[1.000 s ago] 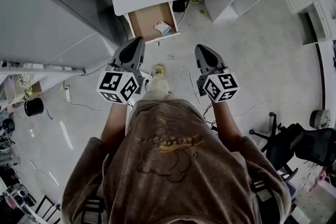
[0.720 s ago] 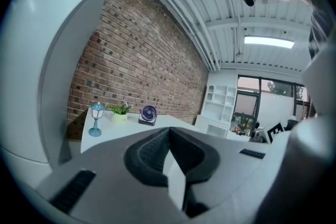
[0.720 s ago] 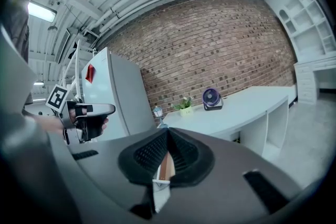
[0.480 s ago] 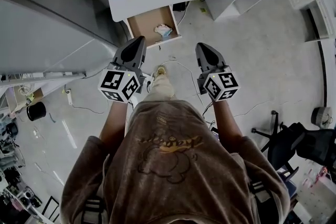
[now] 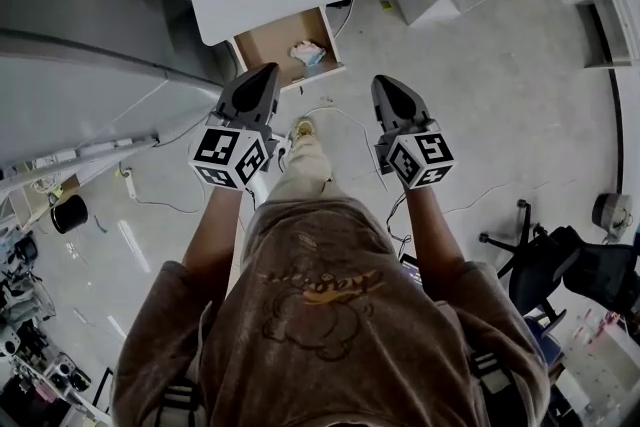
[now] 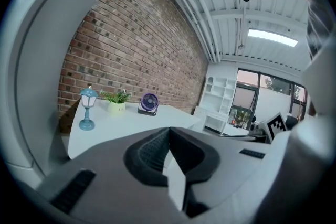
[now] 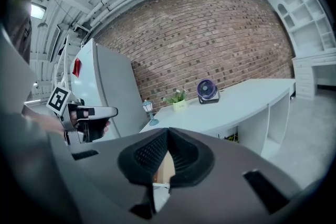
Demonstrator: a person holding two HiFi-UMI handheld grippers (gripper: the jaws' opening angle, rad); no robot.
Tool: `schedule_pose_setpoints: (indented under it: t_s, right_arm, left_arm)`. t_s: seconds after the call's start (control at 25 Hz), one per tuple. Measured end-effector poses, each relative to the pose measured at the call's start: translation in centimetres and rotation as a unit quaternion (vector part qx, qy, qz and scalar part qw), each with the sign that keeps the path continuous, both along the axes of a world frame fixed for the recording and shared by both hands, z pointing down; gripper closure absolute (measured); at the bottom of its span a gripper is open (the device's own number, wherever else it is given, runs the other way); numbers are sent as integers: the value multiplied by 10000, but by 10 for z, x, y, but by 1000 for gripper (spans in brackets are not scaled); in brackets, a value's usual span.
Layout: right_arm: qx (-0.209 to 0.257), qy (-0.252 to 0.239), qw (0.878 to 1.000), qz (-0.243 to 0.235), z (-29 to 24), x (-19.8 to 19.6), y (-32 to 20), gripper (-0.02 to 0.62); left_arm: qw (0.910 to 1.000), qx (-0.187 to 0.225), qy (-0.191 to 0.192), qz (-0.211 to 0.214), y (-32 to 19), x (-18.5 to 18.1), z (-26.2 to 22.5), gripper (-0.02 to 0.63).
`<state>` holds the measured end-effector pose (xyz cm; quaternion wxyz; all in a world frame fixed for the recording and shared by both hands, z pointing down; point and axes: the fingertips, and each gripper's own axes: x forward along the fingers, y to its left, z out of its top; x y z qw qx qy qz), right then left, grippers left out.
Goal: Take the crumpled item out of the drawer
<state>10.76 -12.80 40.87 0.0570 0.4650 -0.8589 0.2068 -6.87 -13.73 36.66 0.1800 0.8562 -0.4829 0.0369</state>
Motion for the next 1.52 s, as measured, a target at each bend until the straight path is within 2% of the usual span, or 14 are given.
schedule_pose_setpoints:
  t_s: [0.84, 1.52]
  right_arm:
    - [-436, 153, 9988, -187, 113, -21, -68, 598]
    - [-680, 181, 9973, -214, 185, -27, -93, 598]
  left_arm:
    - [9979, -539, -223, 266, -69, 2, 134, 598]
    - [9954, -822, -319, 365, -95, 4, 215, 598]
